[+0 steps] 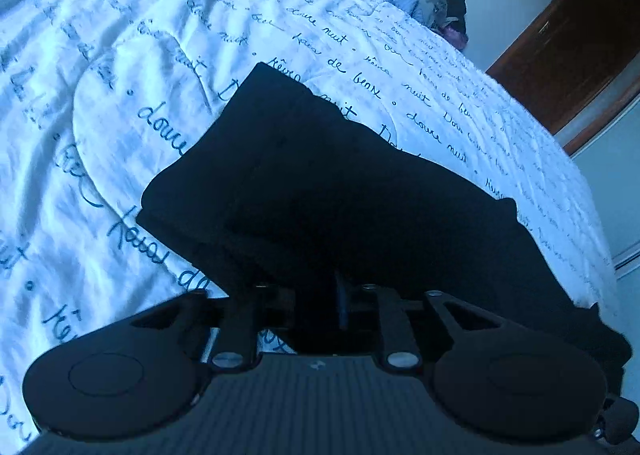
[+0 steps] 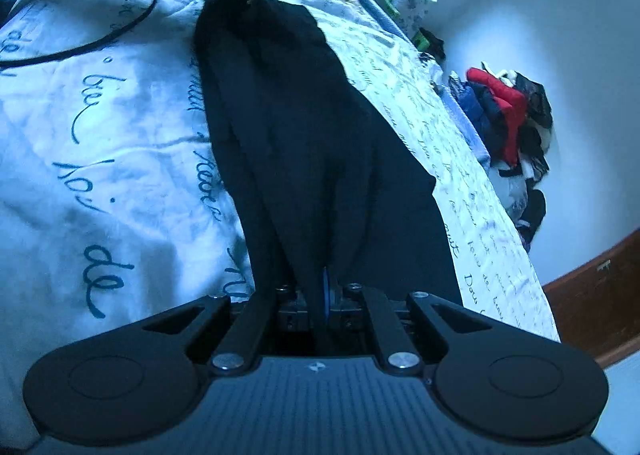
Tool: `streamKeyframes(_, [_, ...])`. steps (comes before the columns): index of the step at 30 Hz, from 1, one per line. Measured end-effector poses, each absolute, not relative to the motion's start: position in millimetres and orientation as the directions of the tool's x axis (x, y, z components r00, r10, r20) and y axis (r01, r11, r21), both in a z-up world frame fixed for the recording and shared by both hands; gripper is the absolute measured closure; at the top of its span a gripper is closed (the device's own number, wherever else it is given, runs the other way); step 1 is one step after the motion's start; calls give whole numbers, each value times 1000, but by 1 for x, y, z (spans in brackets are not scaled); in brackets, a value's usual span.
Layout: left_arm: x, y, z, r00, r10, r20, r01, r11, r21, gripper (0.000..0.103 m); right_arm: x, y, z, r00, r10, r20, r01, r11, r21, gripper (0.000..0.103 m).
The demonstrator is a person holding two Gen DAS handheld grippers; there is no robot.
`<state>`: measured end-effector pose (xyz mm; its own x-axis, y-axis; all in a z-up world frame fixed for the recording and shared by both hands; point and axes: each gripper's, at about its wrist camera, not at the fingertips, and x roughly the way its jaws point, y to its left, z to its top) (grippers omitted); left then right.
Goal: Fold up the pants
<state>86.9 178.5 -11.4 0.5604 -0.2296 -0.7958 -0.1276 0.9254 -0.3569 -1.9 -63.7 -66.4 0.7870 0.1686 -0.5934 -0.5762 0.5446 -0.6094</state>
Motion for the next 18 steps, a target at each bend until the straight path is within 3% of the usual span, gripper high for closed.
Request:
streamKeyframes(5, [73, 166, 11, 564, -159, -811, -105, 960, -261, 67, -8, -71, -60, 783, 165, -599, -560, 607, -564, 95])
streamKeyframes(9, [56, 148, 36, 616, -137, -776, -43, 978, -206, 65, -12, -92, -47, 732, 219, -645, -580, 698, -421, 94])
streamKeyframes(11, [53, 132, 47, 629, -182, -756, 34, 978, -207, 63, -16, -107, -39, 686, 266, -677, -599, 735, -318, 93])
streamKeyframes(15, [54, 83, 51, 596, -319, -737, 249, 946, -208, 56, -29, -147, -26, 569, 381, -729, -628, 773, -86, 83])
streamKeyframes(18, [56, 38, 42, 558, -377, -740, 379, 908, -177, 56, -41, -188, -16, 581, 417, -699, -552, 833, 37, 77])
